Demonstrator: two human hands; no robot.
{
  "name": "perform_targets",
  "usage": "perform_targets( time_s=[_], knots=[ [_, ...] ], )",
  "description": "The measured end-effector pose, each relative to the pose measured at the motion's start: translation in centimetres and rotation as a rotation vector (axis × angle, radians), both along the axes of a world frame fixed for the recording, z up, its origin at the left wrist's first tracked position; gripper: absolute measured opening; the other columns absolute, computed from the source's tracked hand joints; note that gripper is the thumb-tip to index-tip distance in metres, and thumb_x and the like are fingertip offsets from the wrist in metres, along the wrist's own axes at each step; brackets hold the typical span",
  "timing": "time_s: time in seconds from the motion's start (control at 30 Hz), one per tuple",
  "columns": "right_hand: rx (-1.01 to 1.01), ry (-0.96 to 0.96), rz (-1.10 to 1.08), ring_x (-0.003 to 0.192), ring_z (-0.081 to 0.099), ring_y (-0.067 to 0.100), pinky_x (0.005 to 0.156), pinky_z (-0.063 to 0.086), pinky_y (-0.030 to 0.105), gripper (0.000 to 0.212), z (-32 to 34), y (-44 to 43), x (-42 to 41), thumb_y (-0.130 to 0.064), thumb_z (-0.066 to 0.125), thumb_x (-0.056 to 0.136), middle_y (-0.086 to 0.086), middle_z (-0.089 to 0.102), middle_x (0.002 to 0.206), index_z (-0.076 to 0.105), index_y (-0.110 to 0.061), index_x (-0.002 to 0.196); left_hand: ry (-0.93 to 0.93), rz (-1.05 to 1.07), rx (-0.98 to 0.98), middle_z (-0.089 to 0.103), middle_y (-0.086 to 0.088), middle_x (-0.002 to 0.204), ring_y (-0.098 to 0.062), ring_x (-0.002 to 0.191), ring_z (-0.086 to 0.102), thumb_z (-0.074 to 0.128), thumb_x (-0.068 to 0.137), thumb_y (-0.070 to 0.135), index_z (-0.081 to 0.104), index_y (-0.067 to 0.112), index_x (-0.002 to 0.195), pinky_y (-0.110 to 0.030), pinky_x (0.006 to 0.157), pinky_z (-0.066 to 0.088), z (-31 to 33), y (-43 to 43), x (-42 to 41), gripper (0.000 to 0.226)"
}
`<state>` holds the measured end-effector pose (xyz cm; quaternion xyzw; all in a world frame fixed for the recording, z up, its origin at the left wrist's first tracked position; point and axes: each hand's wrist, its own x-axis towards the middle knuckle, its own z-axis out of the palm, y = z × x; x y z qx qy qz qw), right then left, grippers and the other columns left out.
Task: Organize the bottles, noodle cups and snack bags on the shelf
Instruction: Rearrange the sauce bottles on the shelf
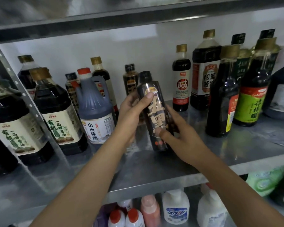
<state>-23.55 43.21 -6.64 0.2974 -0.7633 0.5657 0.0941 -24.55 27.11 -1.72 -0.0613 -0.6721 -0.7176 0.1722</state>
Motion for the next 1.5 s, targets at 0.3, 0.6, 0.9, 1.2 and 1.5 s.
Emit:
perform_targets(
  time_s=[0.3, 0.6, 0.9, 1.2, 1.5],
  knots=[
    [-0.036, -0.045, -0.042, 0.094, 0.069, -0.002, 0.086, 0.058, 0.028, 0.03, -0.22, -0.1, -0.22, -0.04, 0.067, 0.092, -0.019, 0.072, 0.103, 0.057, -0.04, 0.121, -0.036, -0.035, -0.028, 0.075, 0.001, 0.101, -0.008, 0.086, 0.073, 0.069, 0.07, 0.045, 0.066, 0.014, 0.123, -0.022, 0.067, 0.057, -0.01, 0.46, 0.16, 0.062],
    [-0.058, -0.065, -0.014, 0.087, 0.072, 0.008, 0.082, 0.061, 0.042, 0.021, -0.04, -0.04, -0.28, -0.036, 0.065, 0.094, -0.012, 0.074, 0.099, 0.06, -0.041, 0.114, 0.018, -0.005, -0.045, 0.074, 0.0, 0.097, -0.006, 0.083, 0.072, 0.072, 0.086, 0.013, 0.064, 0.002, 0.122, -0.017, 0.067, 0.055, -0.27, 0.41, 0.03, 0.039],
    [-0.065, -0.091, 0.013, 0.091, 0.071, 0.004, 0.082, 0.06, 0.031, 0.03, -0.12, 0.09, -0.26, -0.035, 0.064, 0.094, -0.016, 0.073, 0.104, 0.059, -0.034, 0.124, 0.042, 0.03, -0.074, 0.074, -0.004, 0.1, -0.011, 0.086, 0.073, 0.075, 0.084, 0.016, 0.067, 0.002, 0.12, -0.019, 0.069, 0.055, -0.51, 0.36, -0.37, 0.04],
    [-0.08, -0.055, -0.025, 0.099, 0.069, 0.003, 0.087, 0.059, 0.035, 0.039, -0.23, 0.44, 0.06, -0.038, 0.066, 0.092, -0.02, 0.071, 0.108, 0.057, -0.033, 0.13, 0.051, -0.024, -0.105, 0.074, 0.002, 0.105, -0.01, 0.098, 0.071, 0.078, 0.081, 0.031, 0.065, 0.013, 0.123, -0.029, 0.084, 0.057, -0.7, 0.47, -0.39, 0.047],
    [-0.044, -0.047, -0.042, 0.107, 0.062, -0.007, 0.087, 0.051, 0.014, 0.05, -0.37, 0.51, -0.18, -0.038, 0.064, 0.093, -0.021, 0.066, 0.116, 0.048, -0.034, 0.14, 0.02, -0.079, -0.101, 0.075, 0.003, 0.102, -0.017, 0.099, 0.071, 0.072, 0.079, 0.04, 0.067, 0.021, 0.12, -0.038, 0.083, 0.055, -0.79, 0.22, -0.64, 0.045]
  ],
)
